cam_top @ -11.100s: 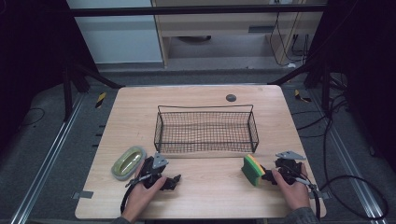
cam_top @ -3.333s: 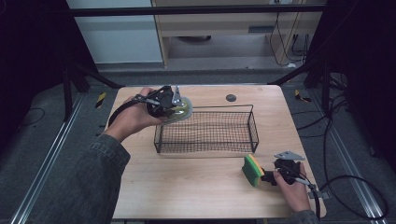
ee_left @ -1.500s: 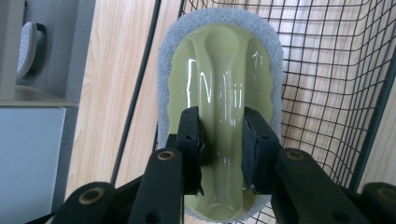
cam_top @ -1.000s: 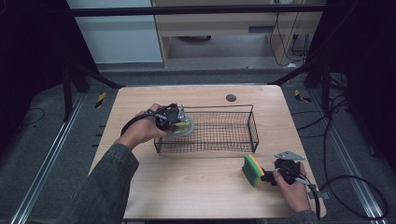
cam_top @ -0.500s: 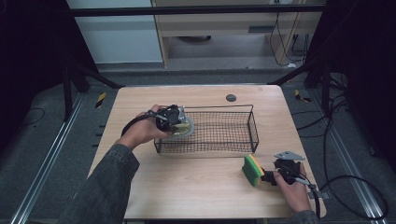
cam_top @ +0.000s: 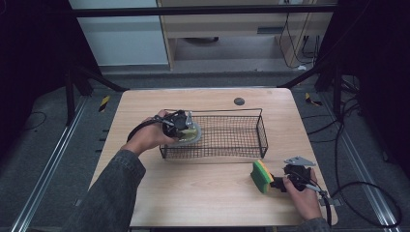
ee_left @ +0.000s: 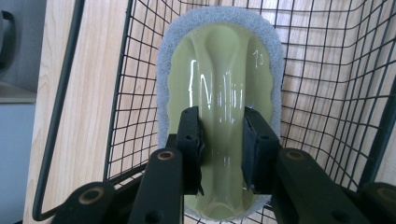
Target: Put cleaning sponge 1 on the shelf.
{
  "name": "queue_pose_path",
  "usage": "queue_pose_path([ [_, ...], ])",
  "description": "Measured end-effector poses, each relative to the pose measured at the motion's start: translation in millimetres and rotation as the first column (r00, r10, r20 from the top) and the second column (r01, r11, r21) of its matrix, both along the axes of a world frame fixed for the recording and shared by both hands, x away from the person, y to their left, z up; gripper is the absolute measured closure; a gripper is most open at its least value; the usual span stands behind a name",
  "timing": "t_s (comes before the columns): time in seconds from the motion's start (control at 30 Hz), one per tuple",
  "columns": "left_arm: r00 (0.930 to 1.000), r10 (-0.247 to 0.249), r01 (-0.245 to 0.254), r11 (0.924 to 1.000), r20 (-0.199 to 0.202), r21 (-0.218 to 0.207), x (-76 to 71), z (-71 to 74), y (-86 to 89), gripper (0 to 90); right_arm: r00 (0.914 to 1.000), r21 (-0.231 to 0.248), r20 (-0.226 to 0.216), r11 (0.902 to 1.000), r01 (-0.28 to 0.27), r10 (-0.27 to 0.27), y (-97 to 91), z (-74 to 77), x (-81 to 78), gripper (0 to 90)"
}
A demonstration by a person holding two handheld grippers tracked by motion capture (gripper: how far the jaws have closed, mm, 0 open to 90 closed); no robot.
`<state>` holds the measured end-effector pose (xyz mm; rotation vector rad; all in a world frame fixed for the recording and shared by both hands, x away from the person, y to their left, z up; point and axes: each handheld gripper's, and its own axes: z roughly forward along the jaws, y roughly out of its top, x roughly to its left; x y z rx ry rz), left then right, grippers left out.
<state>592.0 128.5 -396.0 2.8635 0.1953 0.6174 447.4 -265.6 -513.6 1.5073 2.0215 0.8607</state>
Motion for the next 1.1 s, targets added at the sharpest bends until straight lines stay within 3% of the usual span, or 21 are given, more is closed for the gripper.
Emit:
queue_pose_path([
  [0.6,0.9995,0.010,-0.011,0.9999,-0.030,-0.008,2.4,-15.6,0.0,70.9,1.0000,0.000,0.000,1.0000,0.001,-0.001,0.0,0.0,0.0,0.5],
  [1.1,0.9992,0.012,-0.012,0.9999,-0.037,0.001,6.1,-19.9,-0.8,70.9,1.0000,0.000,0.000,1.0000,0.001,-0.001,0.0,0.0,0.0,0.4],
])
